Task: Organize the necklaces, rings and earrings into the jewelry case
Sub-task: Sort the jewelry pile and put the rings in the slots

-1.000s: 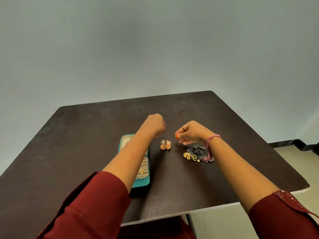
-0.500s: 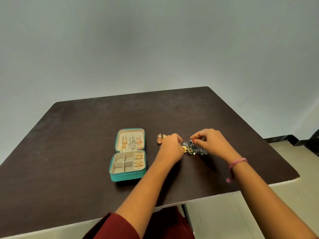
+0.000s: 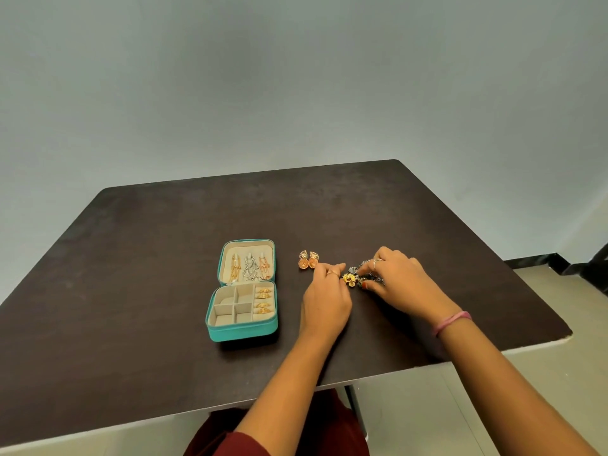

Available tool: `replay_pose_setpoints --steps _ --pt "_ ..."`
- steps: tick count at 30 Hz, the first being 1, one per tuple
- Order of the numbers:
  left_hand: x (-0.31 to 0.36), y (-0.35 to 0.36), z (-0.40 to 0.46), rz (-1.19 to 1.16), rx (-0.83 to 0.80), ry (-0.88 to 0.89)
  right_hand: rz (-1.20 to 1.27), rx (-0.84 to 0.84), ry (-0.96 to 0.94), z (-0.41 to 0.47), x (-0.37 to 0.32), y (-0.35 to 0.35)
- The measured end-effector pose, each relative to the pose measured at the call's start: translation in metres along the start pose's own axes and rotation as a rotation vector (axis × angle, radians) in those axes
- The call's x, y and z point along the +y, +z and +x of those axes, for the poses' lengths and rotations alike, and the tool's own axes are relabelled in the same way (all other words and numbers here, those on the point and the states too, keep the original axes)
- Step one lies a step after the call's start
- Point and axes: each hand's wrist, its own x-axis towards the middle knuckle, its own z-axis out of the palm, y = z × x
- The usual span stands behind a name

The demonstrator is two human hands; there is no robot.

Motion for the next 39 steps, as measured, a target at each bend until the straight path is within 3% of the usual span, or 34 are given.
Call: replay_pose_setpoints --steps 6,14,22,29,39 --pt "-0.003 0.0 -0.003 -0.03 0.038 0.059 0.175 -0.036 -0.028 -0.003 0.001 -0.006" --pt "-0.005 0.008 -0.006 0.093 0.068 0.209 0.801 0.126 0.117 -0.022 0.013 -0.006" --pt "-0.007 0.012 -0.007 0.166 0.068 0.246 1.468 0.076 0.259 -0.035 0.016 -0.004" --pt "-0.01 0.01 -0.005 0.078 0.07 0.205 1.493 0.055 0.284 -0.036 0.011 -0.001" --pt "-0.01 -0.002 -0.006 -0.306 0.083 0.122 1.43 0.133 0.227 -0.038 0.003 -0.001"
